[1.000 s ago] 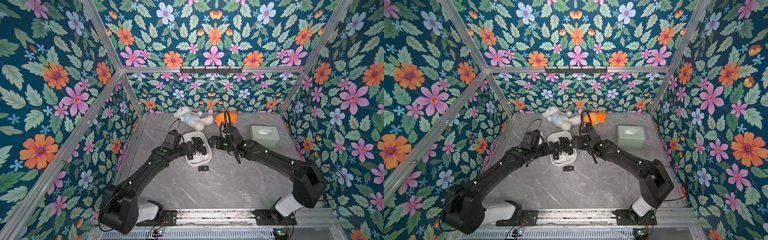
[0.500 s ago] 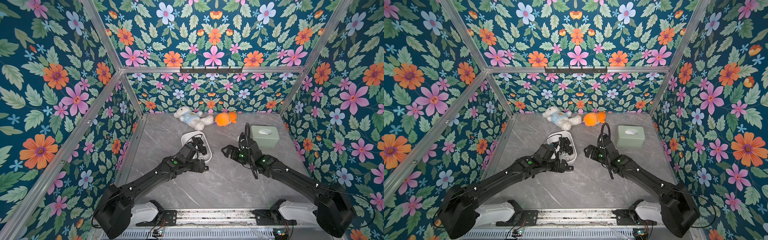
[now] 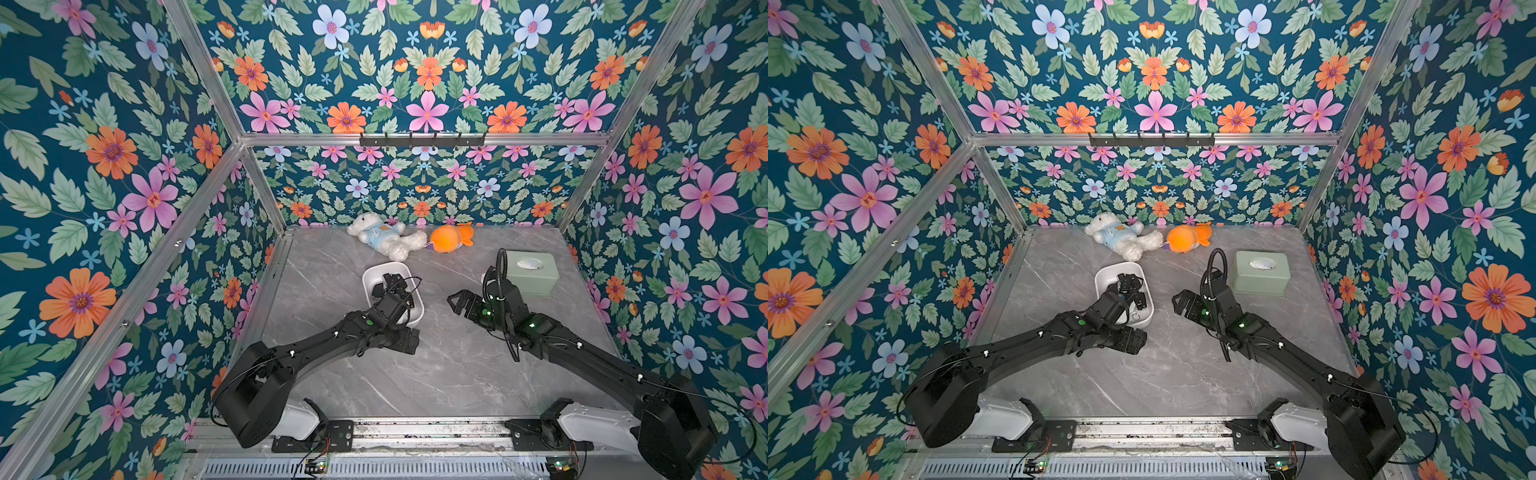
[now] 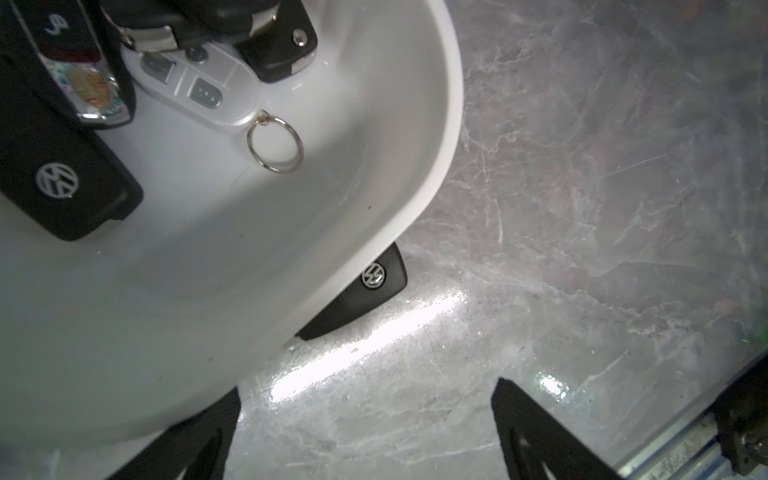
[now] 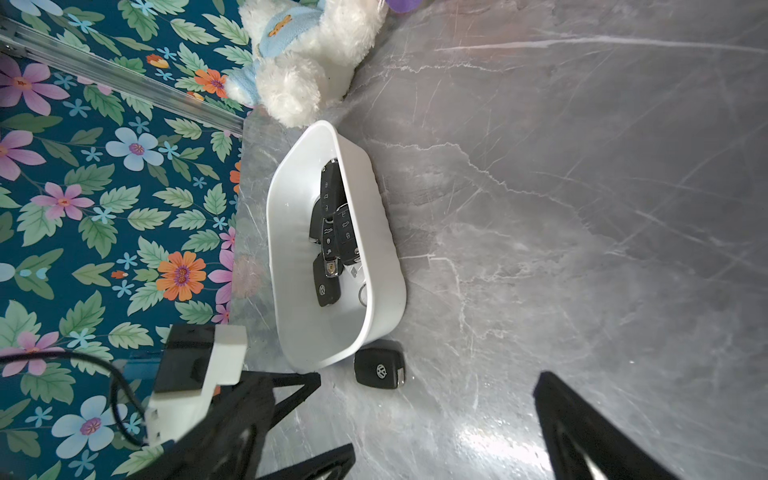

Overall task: Place the car key into the storage box
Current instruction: Move the storage box to the center of the board, then pick up the car key from the center of the board.

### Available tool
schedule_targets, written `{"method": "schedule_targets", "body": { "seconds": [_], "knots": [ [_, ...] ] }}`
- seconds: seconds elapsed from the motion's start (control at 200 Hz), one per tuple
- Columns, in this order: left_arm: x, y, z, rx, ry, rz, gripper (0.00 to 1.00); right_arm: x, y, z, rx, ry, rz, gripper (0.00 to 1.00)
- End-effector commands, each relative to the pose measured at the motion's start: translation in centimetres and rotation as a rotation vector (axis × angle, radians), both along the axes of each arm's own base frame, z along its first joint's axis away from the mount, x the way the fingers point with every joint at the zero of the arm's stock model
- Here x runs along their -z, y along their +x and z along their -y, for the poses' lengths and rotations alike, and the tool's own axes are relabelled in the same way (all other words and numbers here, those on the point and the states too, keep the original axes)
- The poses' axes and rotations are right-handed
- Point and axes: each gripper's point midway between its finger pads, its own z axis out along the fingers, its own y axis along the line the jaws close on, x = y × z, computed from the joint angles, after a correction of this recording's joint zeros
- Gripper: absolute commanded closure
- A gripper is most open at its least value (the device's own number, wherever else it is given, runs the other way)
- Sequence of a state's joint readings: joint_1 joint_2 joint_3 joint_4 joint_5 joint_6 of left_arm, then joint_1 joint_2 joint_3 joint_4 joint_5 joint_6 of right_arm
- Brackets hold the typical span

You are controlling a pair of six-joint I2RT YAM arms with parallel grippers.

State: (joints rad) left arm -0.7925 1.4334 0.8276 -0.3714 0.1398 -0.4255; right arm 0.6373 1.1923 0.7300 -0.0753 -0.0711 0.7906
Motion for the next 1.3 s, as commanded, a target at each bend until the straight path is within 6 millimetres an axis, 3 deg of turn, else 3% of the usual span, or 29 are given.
{"method": "schedule_targets", "body": {
  "seconds": [0.0,0.415,0.76,1.07,1.295],
  "knots": [
    [-0.3,1.1,1.0,0.05,-0.003,0.051,0.02,-0.6,0.3,0.2,0.026,0.014,0.02,0.01],
    [1.6,2.0,2.0,0.115,0.046,0.044,0.01,-0.4,-0.2,1.8,0.076,0.001,0.014,0.01],
    [2.5,2.7,3.2,0.137,0.047,0.041,0.02,-0.2,-0.3,1.5,0.066,0.015,0.004,0.01],
    [4.0,1.4,3.4,0.183,0.092,0.008,0.05,0.0,-0.3,1.6,0.067,0.014,0.005,0.01],
    [3.9,0.1,3.5,0.199,0.106,-0.006,0.06,0.2,-0.2,1.8,0.072,0.015,0.003,0.01]
  ]
}}
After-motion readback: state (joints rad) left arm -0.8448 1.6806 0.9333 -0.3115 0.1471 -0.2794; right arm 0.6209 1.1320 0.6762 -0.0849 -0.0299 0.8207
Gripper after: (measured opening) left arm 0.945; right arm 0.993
